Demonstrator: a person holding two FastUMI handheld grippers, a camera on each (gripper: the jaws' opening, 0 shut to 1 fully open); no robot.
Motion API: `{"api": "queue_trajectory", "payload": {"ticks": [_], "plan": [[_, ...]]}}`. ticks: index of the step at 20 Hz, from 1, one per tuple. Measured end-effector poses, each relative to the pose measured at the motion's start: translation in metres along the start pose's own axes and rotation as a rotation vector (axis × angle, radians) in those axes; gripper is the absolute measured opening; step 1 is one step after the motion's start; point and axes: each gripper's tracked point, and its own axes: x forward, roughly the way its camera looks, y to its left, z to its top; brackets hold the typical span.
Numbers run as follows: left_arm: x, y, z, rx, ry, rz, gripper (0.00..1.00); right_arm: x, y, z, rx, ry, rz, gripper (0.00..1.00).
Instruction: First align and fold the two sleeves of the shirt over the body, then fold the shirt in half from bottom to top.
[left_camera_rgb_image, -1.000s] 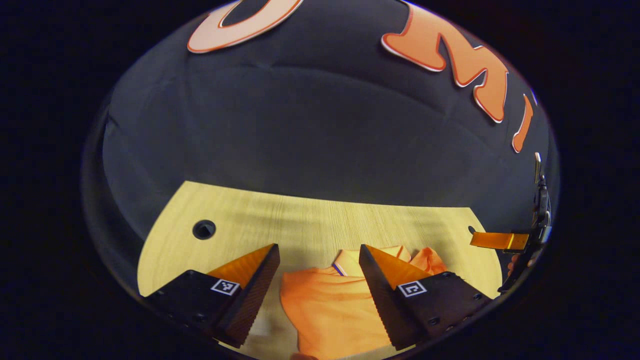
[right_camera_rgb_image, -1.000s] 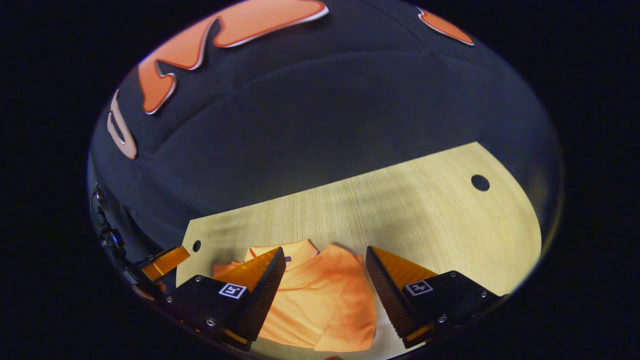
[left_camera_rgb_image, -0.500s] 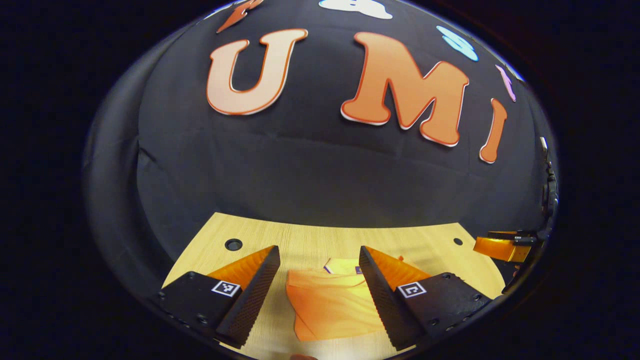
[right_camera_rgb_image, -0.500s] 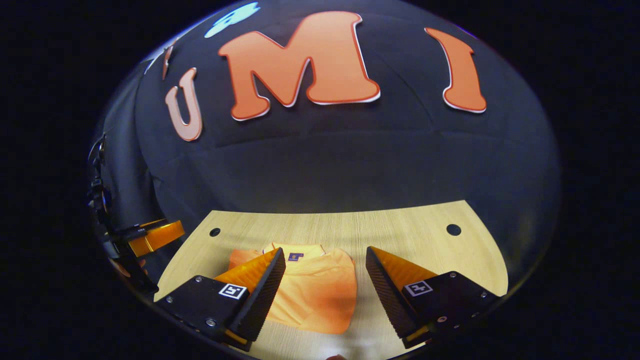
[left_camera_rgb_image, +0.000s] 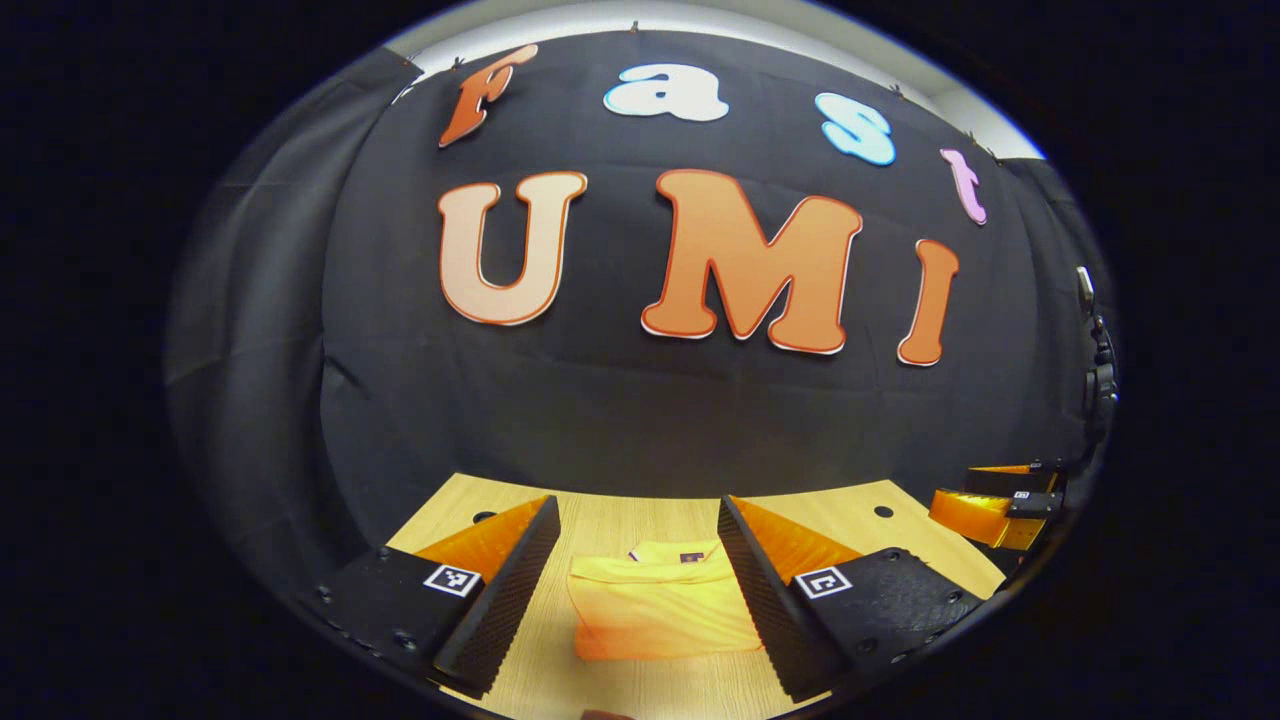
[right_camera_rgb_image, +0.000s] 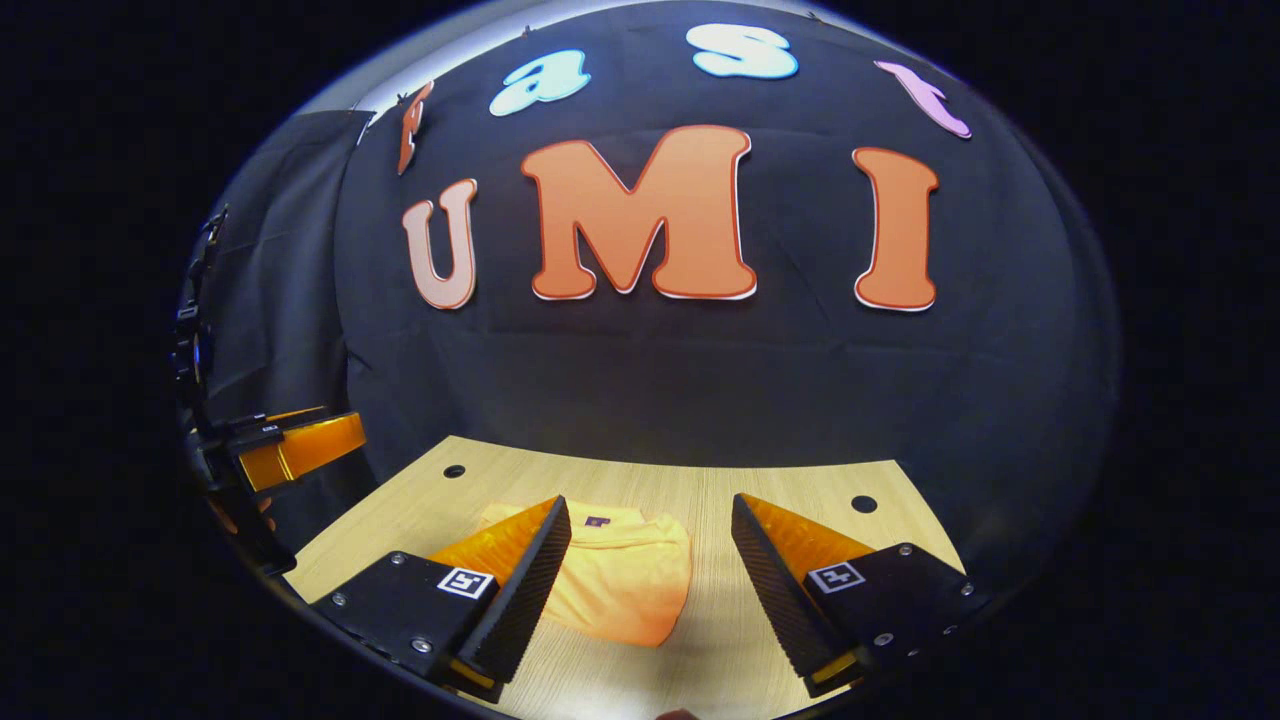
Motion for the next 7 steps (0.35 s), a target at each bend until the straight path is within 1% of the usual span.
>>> {"api": "queue_trajectory", "payload": {"ticks": [5, 7], "plan": [[-0.059, -0.02, 0.011, 0.065, -0.096, 0.003, 0.98, -0.045, 0.014, 0.006, -0.033, -0.101, 0.041, 0.98], [-0.079, -0.024, 0.008, 0.111, -0.119, 0.028, 0.98, -0.059, 0.018, 0.006, -0.039, -0.128, 0.048, 0.98]]}}
